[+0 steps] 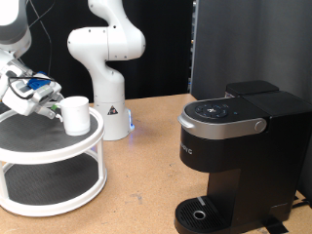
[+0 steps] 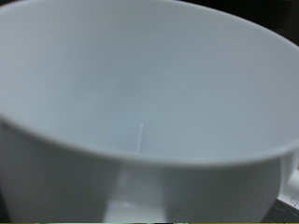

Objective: Make a cup of coffee with the keurig machine

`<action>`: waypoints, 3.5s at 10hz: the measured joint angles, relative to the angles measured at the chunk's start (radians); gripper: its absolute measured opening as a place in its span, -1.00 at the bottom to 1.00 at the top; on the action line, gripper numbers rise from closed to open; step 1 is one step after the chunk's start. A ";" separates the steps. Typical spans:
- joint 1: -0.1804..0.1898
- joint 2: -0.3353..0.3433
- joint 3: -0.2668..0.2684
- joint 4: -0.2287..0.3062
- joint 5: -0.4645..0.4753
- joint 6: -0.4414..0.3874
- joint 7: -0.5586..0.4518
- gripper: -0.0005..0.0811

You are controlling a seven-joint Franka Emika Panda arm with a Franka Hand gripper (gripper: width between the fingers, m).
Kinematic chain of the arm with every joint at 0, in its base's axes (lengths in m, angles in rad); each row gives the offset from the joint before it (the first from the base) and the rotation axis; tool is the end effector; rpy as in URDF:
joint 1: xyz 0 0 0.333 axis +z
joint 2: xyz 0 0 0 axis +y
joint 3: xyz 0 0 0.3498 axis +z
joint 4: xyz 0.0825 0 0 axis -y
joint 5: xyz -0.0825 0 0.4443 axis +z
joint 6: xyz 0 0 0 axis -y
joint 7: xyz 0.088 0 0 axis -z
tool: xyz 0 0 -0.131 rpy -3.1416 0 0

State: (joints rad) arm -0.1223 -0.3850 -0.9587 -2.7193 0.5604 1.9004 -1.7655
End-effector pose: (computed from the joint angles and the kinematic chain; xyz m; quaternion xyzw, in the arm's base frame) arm 0.2411 -0.2621 0.2601 -0.8583 -0.1991 -0.3100 0.3572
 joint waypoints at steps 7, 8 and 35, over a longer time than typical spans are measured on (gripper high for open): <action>0.000 0.000 -0.011 0.000 0.000 -0.001 -0.005 -0.75; 0.000 0.000 -0.012 0.000 0.000 -0.001 -0.005 -0.75; 0.073 -0.152 0.472 -0.097 0.499 0.429 0.422 -0.80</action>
State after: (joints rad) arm -0.0491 -0.5375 -0.4869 -2.8160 1.0595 2.3292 -1.3433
